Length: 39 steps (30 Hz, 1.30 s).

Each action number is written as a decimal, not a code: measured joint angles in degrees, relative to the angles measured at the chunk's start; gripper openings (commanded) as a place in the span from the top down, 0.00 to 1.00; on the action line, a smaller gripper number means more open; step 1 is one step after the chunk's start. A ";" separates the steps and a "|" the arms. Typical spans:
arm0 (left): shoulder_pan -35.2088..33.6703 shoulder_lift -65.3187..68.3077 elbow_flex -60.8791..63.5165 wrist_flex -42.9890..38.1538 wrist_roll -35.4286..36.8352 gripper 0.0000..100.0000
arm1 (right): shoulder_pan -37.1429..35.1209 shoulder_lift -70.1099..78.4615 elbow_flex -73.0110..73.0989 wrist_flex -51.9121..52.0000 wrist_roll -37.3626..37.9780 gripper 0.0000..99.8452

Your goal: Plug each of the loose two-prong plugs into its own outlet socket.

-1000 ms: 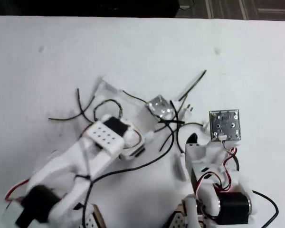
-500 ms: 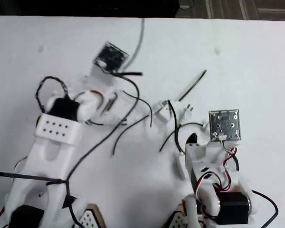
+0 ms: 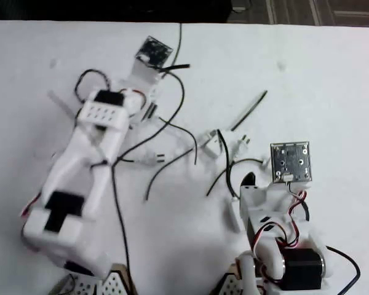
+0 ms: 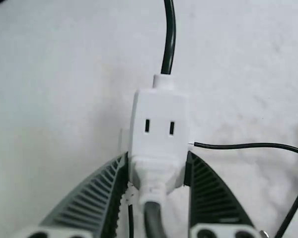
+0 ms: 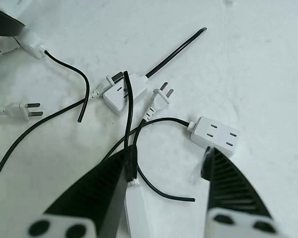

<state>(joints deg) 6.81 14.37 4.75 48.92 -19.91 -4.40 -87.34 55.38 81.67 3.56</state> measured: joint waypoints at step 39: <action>-1.05 -16.35 -15.56 48.53 -0.62 0.79 | 0.00 0.09 1.58 0.00 0.00 0.79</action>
<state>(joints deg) 5.76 -1.98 -10.81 97.45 -20.53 -4.40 -87.25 56.97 81.67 3.56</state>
